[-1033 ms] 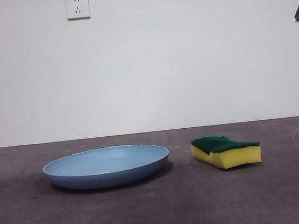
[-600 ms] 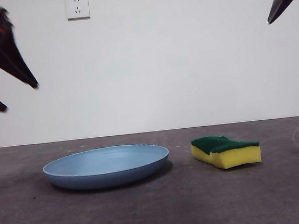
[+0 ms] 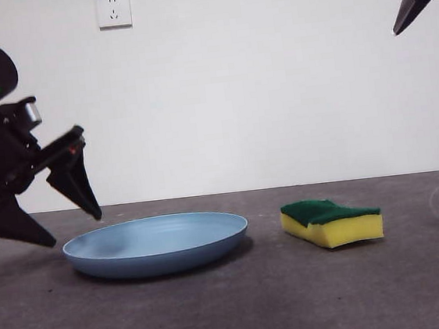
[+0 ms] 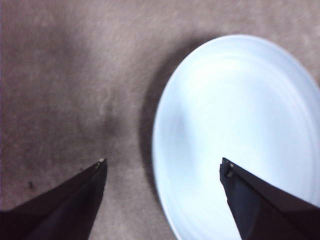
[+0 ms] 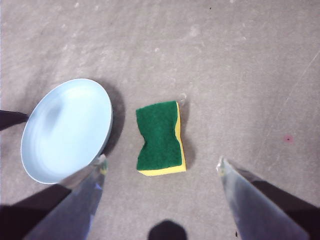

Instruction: Pick up the plate,pick up the cloth,clean the plate with the cloth

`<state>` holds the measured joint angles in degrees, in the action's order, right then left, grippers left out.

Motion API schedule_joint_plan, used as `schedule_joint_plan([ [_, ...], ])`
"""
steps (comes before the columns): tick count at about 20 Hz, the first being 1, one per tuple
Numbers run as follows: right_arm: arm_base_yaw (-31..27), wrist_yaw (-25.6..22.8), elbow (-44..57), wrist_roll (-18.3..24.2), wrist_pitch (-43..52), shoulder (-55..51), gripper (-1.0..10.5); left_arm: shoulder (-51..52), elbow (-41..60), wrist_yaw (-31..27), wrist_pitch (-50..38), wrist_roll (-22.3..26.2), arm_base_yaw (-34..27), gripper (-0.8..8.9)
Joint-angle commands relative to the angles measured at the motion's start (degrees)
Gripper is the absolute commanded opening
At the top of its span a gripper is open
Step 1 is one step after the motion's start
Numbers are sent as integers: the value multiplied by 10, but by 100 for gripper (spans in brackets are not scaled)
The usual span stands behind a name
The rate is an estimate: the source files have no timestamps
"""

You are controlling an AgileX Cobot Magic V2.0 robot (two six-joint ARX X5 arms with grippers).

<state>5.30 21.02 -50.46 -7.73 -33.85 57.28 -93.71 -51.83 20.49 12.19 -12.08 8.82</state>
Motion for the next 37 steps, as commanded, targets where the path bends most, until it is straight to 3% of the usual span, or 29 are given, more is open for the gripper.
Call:
schedule_joint_plan([
  [1,1,1,-3,-3,3,1,382,-11,1,-4,-7,0,7,376],
  [8,21,1,-3,-3,3,1,382,-45,1,-27,-16,0,34,370],
  [9,25,1,-3,-3,3,1,382,-45,1,-30,-16,0,36,315],
  [11,34,1,-3,-3,4,1,381,-45,1,-35,-17,2,37,-15],
  [15,67,0,-4,-1,24,17,378,-37,0,-38,-23,3,38,-7],
  [19,105,-7,-36,29,15,95,378,40,0,-40,-21,3,38,-7],
  [27,177,-129,-148,109,-24,322,373,271,0,-105,73,33,38,-7],
  [32,190,-146,-155,113,6,410,372,356,0,-114,143,40,38,-7],
  [37,192,-154,-155,113,50,453,248,372,0,-114,179,44,38,-7],
])
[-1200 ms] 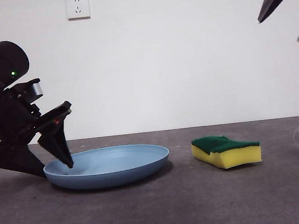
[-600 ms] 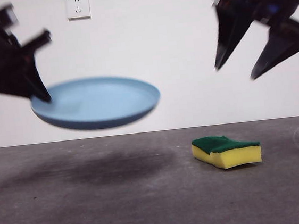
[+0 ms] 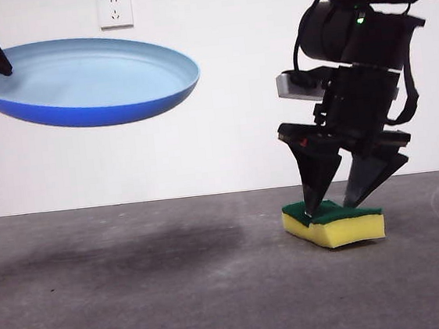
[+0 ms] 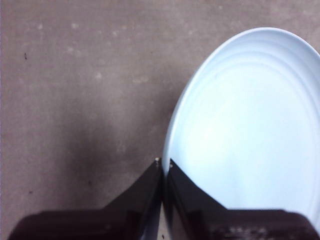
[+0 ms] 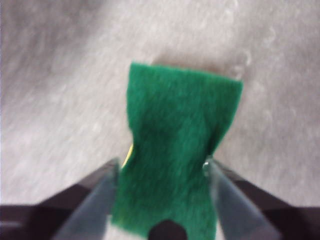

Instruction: Pick up the plate,pick up the cloth,clean the plate with the cloth

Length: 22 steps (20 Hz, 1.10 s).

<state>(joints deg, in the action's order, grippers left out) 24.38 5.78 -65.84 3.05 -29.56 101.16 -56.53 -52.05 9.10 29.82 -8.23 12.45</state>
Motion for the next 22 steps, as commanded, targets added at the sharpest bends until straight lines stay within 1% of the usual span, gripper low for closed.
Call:
schedule_joint_plan([
  [1,1,-1,-1,5,9,24,248,1,2,0,5,5,2,-7],
  [3,1,-2,-1,5,9,38,231,1,2,1,5,5,2,-7],
  [5,1,-2,-1,6,9,45,91,1,2,1,5,5,2,-7],
  [6,1,-2,-1,10,8,46,62,1,2,1,5,5,2,-7],
  [7,1,-3,-1,12,7,46,-8,1,2,1,5,5,2,-7],
  [12,1,1,-1,15,1,44,-17,0,2,-1,5,7,2,-7],
  [14,2,2,-1,8,-5,25,-17,-9,2,-9,3,7,2,-7],
  [16,16,3,-1,-10,-14,-18,-17,-32,2,-22,2,9,4,-7],
  [20,52,3,-1,-31,-31,-126,-17,-100,2,-19,-2,10,5,-7],
  [22,77,3,-1,-57,-30,-184,-17,-133,2,-13,-9,9,17,-7],
])
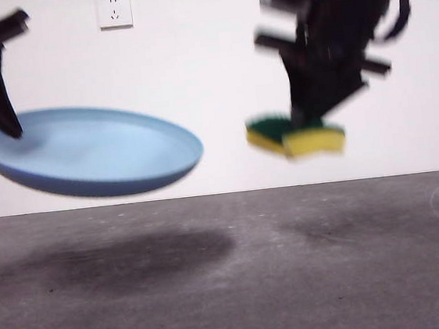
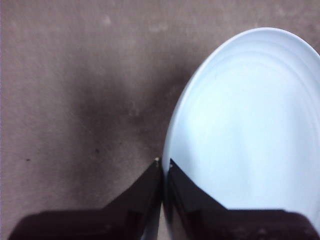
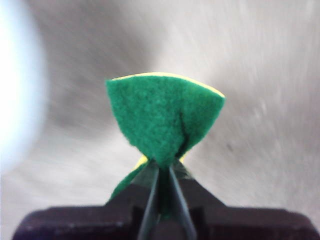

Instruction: Pick up the plate,pick up the cloth,clean the plate with the cloth

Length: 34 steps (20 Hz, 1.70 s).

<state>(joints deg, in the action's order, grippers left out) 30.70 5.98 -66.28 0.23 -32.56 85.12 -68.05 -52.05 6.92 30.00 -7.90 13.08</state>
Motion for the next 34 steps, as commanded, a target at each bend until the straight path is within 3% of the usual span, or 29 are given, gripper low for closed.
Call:
schedule_joint_plan([
  [1,26,1,3,-39,4,-43,-17,-30,2,9,-13,6,21,-7],
  [11,135,-1,3,-85,52,-31,-17,-45,2,25,-67,-47,175,-7],
  [18,221,-8,3,-88,-10,-7,-17,-45,2,24,-116,-71,183,-7],
  [21,230,-102,3,-81,-110,-8,-17,-45,2,28,-115,-71,183,-7],
  [24,218,-292,3,-81,-170,-8,-16,-45,2,57,-112,-72,183,-7],
  [26,201,-370,3,-81,-133,-11,-16,-45,2,71,-104,-72,183,-7],
  [28,187,-362,3,-80,-79,-11,-16,-45,2,72,-101,-72,186,-7],
  [30,174,-310,3,-70,-23,-11,-16,-45,2,72,-102,-72,191,-7],
  [34,154,-69,3,-69,74,2,-17,-45,2,71,-112,-76,196,-7],
])
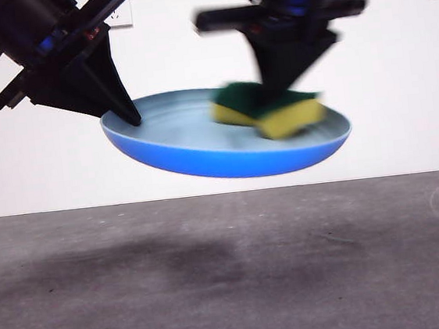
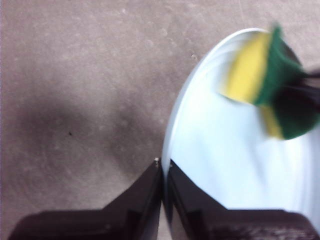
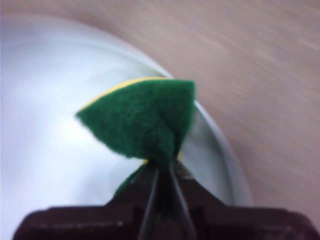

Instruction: Pick up the plate,pick up the cloth,clean the plate with the cloth

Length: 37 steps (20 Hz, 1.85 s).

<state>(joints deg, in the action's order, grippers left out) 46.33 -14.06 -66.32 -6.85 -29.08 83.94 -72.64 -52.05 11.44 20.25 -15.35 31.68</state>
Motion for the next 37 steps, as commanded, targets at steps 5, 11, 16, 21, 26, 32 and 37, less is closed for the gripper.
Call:
schedule_joint_plan([
  [5,15,214,3,4,-35,43,-17,1,2,21,-43,-14,8,-7],
  [11,11,-38,3,22,-207,41,-16,1,2,22,-39,-11,-3,-7],
  [16,-14,-156,3,22,-74,22,-16,1,2,24,-33,-11,-2,-7],
  [21,-18,54,3,22,53,22,-17,1,2,2,-43,3,-3,-7],
  [26,-10,136,3,-3,59,-3,-16,-13,2,-155,-44,69,-12,-8],
  [32,-10,82,3,-2,-28,-78,-16,-87,2,-158,-68,96,-82,-8],
  [37,-10,-9,3,-2,-82,-137,-16,-172,2,-157,-91,96,-111,-3],
])
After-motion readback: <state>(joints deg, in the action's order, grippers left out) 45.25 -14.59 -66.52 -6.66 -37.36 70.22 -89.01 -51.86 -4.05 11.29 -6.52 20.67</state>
